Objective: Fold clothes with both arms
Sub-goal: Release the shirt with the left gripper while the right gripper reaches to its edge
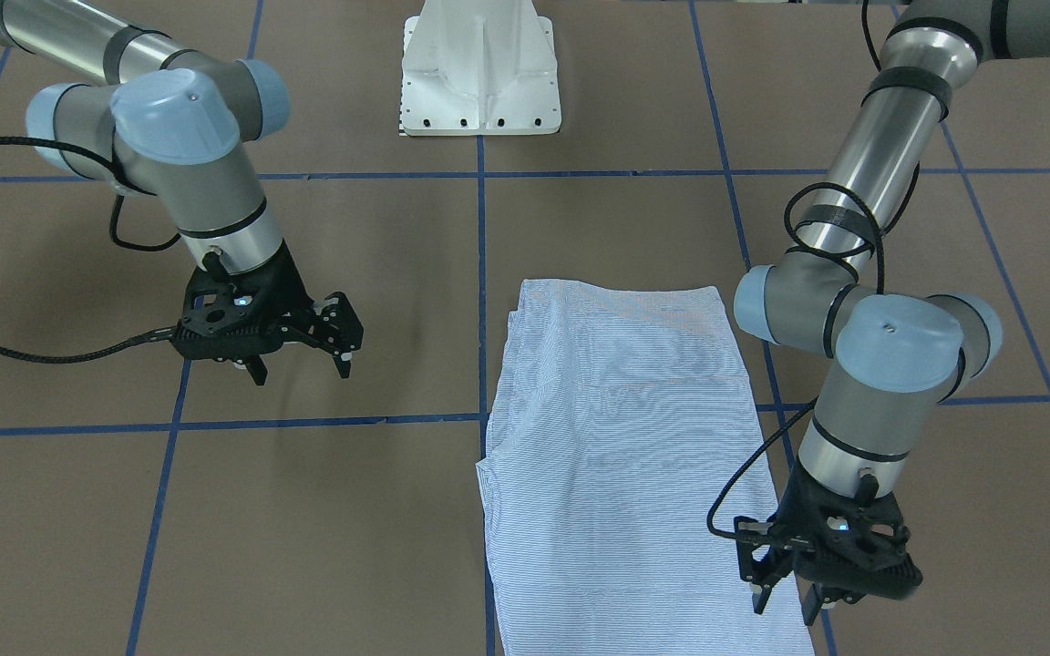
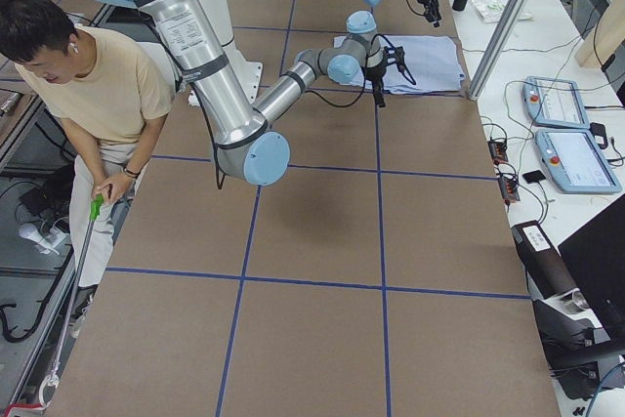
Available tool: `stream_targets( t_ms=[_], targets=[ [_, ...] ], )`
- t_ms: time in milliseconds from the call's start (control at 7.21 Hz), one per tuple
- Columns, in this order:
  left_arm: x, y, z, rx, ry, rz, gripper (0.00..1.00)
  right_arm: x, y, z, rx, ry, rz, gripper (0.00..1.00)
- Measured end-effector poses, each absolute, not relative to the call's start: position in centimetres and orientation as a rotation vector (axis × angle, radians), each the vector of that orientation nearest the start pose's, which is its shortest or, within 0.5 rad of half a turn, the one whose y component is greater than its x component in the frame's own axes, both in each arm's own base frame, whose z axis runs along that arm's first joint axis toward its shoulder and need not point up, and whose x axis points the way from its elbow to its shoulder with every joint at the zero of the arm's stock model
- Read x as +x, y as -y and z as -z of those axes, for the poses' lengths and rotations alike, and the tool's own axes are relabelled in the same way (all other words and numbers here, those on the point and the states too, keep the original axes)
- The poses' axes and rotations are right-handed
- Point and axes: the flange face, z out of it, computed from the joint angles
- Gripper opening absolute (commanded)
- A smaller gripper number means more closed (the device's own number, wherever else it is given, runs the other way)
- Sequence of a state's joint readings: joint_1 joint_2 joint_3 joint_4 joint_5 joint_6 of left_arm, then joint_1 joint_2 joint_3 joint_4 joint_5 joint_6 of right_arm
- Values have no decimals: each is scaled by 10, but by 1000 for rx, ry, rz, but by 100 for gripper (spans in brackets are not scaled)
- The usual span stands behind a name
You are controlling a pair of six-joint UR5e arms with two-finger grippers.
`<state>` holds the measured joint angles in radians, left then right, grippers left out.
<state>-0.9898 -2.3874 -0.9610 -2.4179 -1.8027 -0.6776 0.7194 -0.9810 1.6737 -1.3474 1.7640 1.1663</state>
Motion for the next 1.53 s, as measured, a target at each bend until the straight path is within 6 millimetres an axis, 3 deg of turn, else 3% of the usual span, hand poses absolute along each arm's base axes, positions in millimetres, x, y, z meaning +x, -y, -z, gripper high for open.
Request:
stream_targets(
  t_ms=[416,555,694,833,971,1249,1526],
  targets=[
    [313,688,-372,738,-847,-61,100,-535,458,-170,279,869,-518,94],
    [300,666,-383,743,-855,-63,100,-565,435,-158,248,872,-623,93],
    [292,651,-390,744,-860,-61,100,-592,425,-152,212,868,-718,90],
    [289,645,-393,742,-862,-61,100,-617,425,-147,190,860,-782,72],
    [288,642,-395,741,-863,-60,100,-639,426,-144,183,866,-815,62],
    [289,641,-396,740,-862,-61,100,-662,422,-149,181,872,-825,64],
    [289,641,-396,740,-862,-61,100,-666,422,-152,198,862,-777,63]
  ],
)
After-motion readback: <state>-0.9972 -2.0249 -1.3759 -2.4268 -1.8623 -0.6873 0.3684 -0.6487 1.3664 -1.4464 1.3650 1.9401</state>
